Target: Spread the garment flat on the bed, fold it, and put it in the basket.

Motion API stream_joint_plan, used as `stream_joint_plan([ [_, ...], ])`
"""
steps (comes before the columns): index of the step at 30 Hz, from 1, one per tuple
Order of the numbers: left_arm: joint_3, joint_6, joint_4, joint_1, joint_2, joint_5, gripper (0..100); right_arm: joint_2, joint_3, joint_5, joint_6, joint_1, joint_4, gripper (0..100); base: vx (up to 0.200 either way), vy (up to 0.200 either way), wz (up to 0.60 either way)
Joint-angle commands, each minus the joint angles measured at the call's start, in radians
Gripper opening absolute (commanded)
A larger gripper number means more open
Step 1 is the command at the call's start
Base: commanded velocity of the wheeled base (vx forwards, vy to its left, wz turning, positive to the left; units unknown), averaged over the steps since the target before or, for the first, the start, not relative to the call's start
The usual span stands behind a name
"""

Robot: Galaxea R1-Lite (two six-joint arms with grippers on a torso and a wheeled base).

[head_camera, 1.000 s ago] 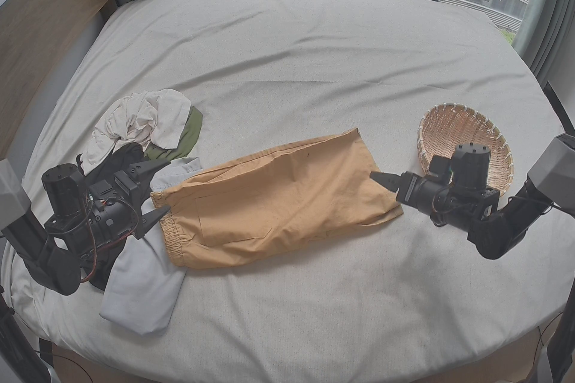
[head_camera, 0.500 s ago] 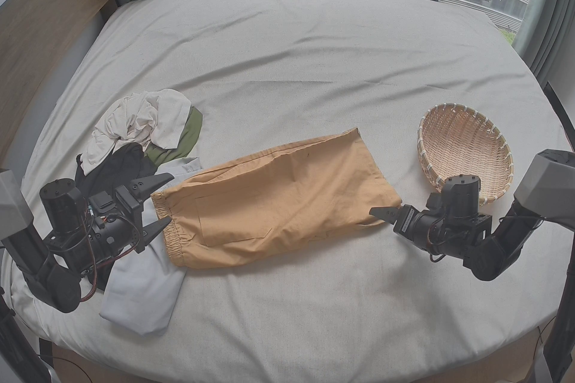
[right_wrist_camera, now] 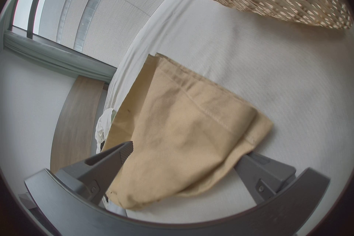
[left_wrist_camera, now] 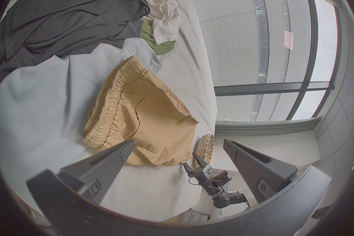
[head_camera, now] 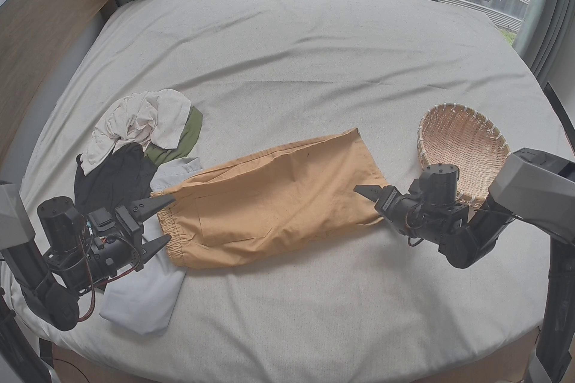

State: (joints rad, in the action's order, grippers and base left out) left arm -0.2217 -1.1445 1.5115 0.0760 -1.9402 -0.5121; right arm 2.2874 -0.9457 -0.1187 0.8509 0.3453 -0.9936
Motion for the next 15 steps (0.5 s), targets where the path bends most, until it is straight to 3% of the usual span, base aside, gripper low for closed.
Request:
stream_joint_plan([
  [1, 0.019, 0.002, 0.01, 0.001, -0.008, 0.0, 100, 0.072, -0.042, 0.022, 0.002, 0.003, -0.02, 100, 0.0, 0.0, 0.0],
  [4, 0.018, 0.002, 0.01, 0.001, -0.008, 0.0, 100, 0.106, -0.041, 0.045, 0.002, 0.003, -0.054, 100, 0.0, 0.0, 0.0],
  [5, 0.018, 0.002, 0.01, 0.001, -0.008, 0.0, 100, 0.109, -0.042, 0.05, 0.002, 0.001, -0.063, 0, 0.0, 0.0, 0.0],
  [15, 0.019, 0.005, 0.012, -0.001, -0.02, 0.0, 100, 0.086, 0.042, 0.059, 0.001, 0.004, -0.168, 0, 0.0, 0.0, 0.0],
])
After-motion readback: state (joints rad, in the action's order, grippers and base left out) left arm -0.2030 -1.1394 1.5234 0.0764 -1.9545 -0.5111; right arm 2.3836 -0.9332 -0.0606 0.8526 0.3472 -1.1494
